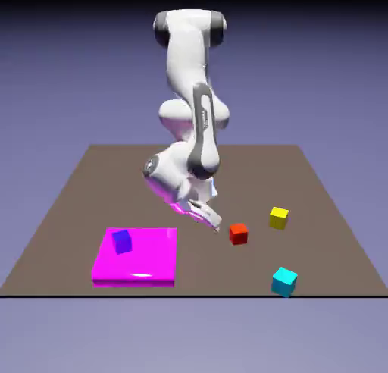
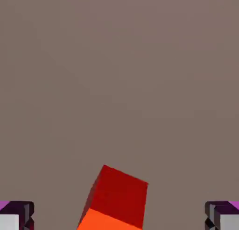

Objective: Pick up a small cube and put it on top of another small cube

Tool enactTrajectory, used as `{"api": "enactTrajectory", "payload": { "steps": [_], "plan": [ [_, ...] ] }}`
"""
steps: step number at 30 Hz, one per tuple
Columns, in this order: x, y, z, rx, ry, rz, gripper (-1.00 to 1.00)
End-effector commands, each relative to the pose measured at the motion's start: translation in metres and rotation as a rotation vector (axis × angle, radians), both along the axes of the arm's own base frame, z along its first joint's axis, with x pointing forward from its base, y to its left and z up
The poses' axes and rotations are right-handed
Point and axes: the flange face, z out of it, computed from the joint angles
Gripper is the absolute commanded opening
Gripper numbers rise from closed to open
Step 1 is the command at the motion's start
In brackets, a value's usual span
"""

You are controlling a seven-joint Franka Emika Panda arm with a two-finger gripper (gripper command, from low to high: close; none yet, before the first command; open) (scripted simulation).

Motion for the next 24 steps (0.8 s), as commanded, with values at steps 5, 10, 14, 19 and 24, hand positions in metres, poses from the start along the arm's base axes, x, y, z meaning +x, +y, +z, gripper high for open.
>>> {"api": "enactTrajectory", "payload": {
  "steps": [5, 10, 14, 19, 24],
  "plan": [
    [-0.017, 0.020, -0.033, 0.202, 0.197, -0.182, 0.00],
    [-0.026, 0.061, -0.074, 0.202, 0.196, -0.182, 0.00],
    [-0.023, 0.053, -0.066, 0.203, 0.195, -0.182, -1.00],
    [0.003, 0.028, -0.035, 0.182, 0.198, -0.196, -1.00],
    [0.061, 0.057, -0.032, 0.154, 0.192, -0.254, -1.00]
  ]
}}
